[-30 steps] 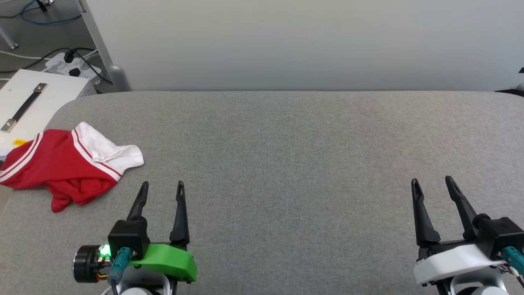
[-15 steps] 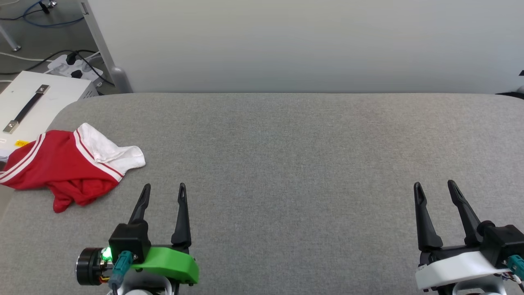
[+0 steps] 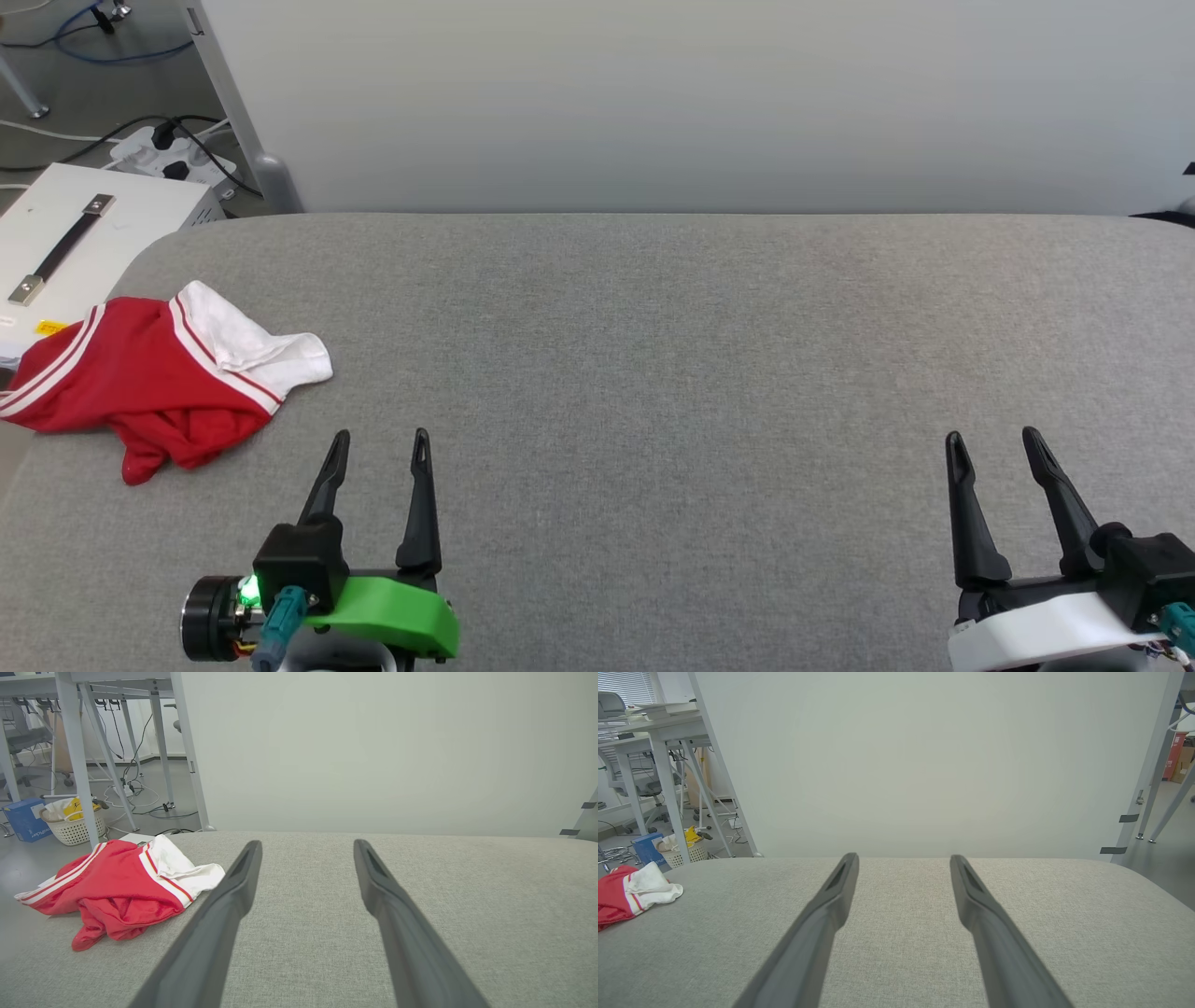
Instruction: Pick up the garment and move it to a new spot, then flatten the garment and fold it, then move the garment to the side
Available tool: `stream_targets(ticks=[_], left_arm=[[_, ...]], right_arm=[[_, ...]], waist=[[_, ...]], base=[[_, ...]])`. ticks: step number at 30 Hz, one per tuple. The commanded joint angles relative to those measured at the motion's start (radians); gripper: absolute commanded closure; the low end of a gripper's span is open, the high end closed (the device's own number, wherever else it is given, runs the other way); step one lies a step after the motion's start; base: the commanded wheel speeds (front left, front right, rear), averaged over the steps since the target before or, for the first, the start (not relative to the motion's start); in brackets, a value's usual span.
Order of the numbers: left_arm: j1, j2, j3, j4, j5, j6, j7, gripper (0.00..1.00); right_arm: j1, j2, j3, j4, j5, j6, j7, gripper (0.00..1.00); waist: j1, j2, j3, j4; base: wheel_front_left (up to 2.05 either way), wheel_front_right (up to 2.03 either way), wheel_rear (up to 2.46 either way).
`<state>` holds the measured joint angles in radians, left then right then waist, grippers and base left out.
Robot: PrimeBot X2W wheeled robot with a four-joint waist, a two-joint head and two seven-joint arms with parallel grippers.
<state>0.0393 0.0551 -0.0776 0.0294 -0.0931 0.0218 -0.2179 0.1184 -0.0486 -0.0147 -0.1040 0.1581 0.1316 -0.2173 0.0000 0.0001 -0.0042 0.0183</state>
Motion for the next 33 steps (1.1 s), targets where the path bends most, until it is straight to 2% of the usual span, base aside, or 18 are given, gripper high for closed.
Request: stream_targets(ticks=[1,25,33], left_arm=[[0.013,-0.004,-0.002,0.006,-0.005,0.004,-0.011,0.0],[0.016,-0.005,-0.009,0.017,-0.005,0.012,-0.044,0.0],[0.006,-0.005,-0.008,0.02,-0.002,0.007,-0.044,0.0]], right_arm=[[0.013,-0.001,0.002,-0.003,0.01,-0.001,-0.012,0.0],[0.03,-0.002,0.008,-0.002,0.019,-0.001,-0.044,0.0],[0.029,-0.002,0.009,-0.004,0.018,-0.001,-0.044,0.0]], waist=[[0.0,-0.0001,0.001,0.0],[0.0,-0.0001,0.003,0.01],[0.0,-0.0001,0.015,0.033]], base=[[0.0,0.0,0.0],[0.0,0.0,0.0],[0.0,0.0,0.0]])
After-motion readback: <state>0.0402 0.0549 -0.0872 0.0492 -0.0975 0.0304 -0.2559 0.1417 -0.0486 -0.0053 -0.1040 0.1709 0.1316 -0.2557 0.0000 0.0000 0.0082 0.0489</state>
